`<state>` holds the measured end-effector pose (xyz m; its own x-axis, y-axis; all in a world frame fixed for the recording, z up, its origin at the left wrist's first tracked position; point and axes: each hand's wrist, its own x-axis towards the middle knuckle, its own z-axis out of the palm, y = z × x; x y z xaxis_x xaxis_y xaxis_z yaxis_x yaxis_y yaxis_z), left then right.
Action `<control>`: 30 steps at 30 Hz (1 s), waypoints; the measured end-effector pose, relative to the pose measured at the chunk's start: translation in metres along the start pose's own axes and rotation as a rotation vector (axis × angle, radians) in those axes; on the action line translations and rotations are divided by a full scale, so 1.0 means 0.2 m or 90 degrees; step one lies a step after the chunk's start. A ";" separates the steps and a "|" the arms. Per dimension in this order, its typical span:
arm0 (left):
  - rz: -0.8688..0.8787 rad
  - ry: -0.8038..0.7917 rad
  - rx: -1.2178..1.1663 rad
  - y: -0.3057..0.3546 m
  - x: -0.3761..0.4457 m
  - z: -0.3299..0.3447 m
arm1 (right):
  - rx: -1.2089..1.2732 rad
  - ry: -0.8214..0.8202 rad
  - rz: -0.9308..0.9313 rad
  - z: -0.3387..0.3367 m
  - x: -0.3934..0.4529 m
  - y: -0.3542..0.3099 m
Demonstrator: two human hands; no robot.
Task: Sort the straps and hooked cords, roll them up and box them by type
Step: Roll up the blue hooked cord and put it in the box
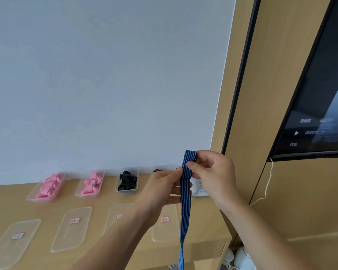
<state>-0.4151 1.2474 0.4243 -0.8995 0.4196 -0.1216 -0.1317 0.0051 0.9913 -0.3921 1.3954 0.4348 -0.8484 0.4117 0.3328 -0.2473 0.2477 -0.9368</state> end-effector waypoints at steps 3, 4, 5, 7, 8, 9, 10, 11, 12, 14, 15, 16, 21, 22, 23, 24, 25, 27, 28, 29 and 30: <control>-0.009 -0.002 -0.010 0.00 0.01 0.00 | -0.046 0.005 -0.041 0.00 0.00 0.01; -0.015 0.002 -0.021 0.00 0.01 0.00 | -0.069 0.010 -0.066 0.01 0.00 0.02; -0.023 0.006 -0.034 0.00 0.02 0.00 | -0.090 0.017 -0.094 0.01 0.00 0.03; -0.041 0.014 -0.057 0.01 0.03 -0.01 | -0.122 0.033 -0.156 0.02 -0.01 0.04; -0.052 0.017 -0.064 0.01 0.03 -0.01 | -0.137 0.041 -0.203 0.02 -0.01 0.06; -0.064 0.020 -0.069 0.01 0.03 -0.01 | -0.154 0.047 -0.256 0.02 -0.02 0.07; -0.073 0.022 -0.070 0.01 0.04 -0.02 | -0.166 0.053 -0.308 0.03 -0.02 0.08; -0.079 0.024 -0.070 0.01 0.04 -0.02 | -0.174 0.058 -0.354 0.03 -0.03 0.10; -0.081 0.025 -0.074 0.01 0.04 -0.02 | -0.181 0.062 -0.391 0.03 -0.03 0.11; -0.085 0.022 -0.100 0.01 0.05 -0.03 | -0.198 0.070 -0.440 0.03 -0.05 0.14; -0.089 0.016 -0.116 0.01 0.06 -0.04 | -0.210 0.078 -0.459 0.03 -0.06 0.16; -0.093 0.010 -0.129 0.02 0.06 -0.05 | -0.223 0.085 -0.479 0.03 -0.06 0.17; -0.077 0.006 -0.175 0.03 0.08 -0.08 | -0.259 0.060 -0.538 0.02 -0.09 0.23; -0.066 0.007 -0.175 0.04 0.08 -0.08 | -0.261 0.051 -0.546 0.02 -0.09 0.24; -0.055 0.007 -0.169 0.04 0.08 -0.09 | -0.262 0.043 -0.557 0.02 -0.10 0.25; -0.048 0.006 -0.160 0.04 0.08 -0.10 | -0.264 0.034 -0.570 0.01 -0.10 0.26; -0.044 0.006 -0.152 0.04 0.09 -0.10 | -0.268 0.026 -0.583 0.01 -0.09 0.26; -0.043 0.007 -0.145 0.03 0.10 -0.10 | -0.277 0.020 -0.606 0.02 -0.09 0.27; -0.042 0.009 -0.145 0.03 0.10 -0.11 | -0.282 0.019 -0.616 0.03 -0.08 0.27; -0.039 0.013 -0.144 0.03 0.11 -0.11 | -0.288 0.015 -0.623 0.03 -0.08 0.28; -0.034 0.017 -0.140 0.03 0.11 -0.11 | -0.293 0.007 -0.627 0.03 -0.08 0.29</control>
<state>-0.4448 1.2367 0.4269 -0.8993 0.3995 -0.1777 -0.2644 -0.1731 0.9488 -0.3953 1.3970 0.3744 -0.3687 -0.1403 0.9189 -0.6151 0.7780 -0.1280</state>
